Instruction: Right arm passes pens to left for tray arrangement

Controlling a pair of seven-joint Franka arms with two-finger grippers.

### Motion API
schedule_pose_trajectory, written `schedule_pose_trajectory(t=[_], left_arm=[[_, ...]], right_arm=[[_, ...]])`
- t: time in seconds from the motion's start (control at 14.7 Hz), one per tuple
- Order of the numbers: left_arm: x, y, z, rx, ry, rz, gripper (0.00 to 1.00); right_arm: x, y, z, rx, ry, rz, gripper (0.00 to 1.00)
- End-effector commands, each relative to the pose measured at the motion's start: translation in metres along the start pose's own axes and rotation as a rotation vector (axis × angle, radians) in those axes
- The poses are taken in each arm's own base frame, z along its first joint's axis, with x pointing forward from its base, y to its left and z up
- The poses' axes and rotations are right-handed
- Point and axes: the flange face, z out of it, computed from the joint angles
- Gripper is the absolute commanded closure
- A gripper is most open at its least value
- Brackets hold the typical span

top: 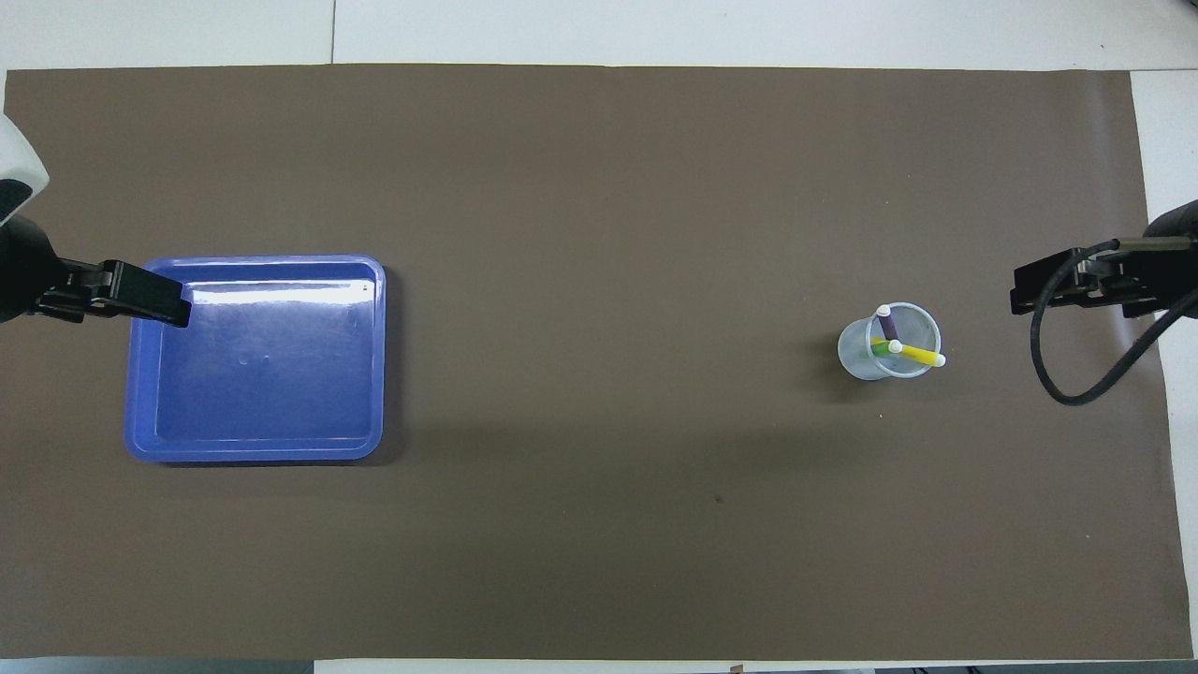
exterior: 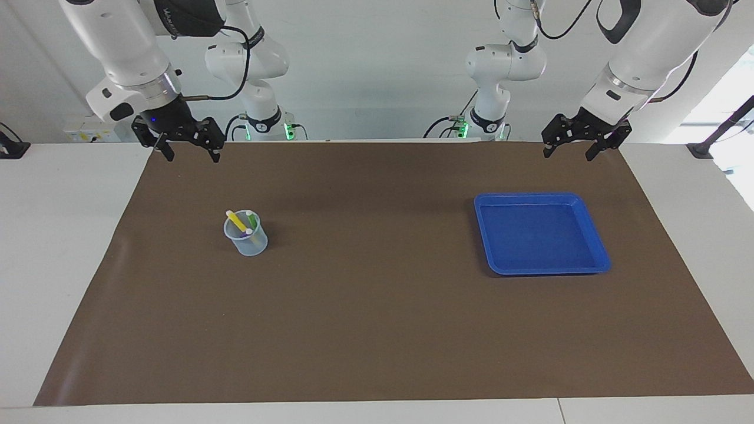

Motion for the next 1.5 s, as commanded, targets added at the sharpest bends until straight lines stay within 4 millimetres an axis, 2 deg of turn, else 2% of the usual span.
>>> schedule_pose_trajectory(t=[0.0, 0.41, 0.61, 0.75, 0.95, 1.09, 1.29, 1.43], left_arm=[[-0.004, -0.002, -0.001, 0.009, 0.002, -0.013, 0.0], [-0.004, -0.003, -0.001, 0.008, -0.003, -0.015, 0.0], [-0.006, 0.004, 0.0, 0.008, -0.014, -0.003, 0.0], [-0.005, 0.002, -0.001, 0.008, -0.005, -0.006, 0.0], [-0.005, -0.005, -0.002, 0.007, -0.006, -0.019, 0.0], [-0.006, -0.005, 0.0, 0.006, -0.015, -0.021, 0.0], [-0.009, -0.008, 0.002, 0.006, -0.017, -0.024, 0.0], [-0.01, -0.008, 0.003, 0.006, -0.021, -0.025, 0.0]], right_arm=[[-0.006, -0.002, 0.001, 0.017, -0.004, 0.006, 0.0], [-0.006, -0.001, 0.001, 0.017, -0.005, 0.007, 0.0], [-0.008, -0.002, 0.001, 0.018, -0.006, 0.006, 0.0], [-0.007, -0.002, 0.008, 0.019, 0.004, 0.011, 0.0], [-0.013, -0.003, 0.033, 0.022, 0.039, 0.007, 0.0], [-0.015, -0.017, 0.052, 0.02, 0.053, -0.014, 0.0], [-0.014, -0.022, 0.08, 0.02, 0.067, -0.023, 0.0], [-0.014, -0.034, 0.104, 0.017, 0.076, -0.045, 0.0]])
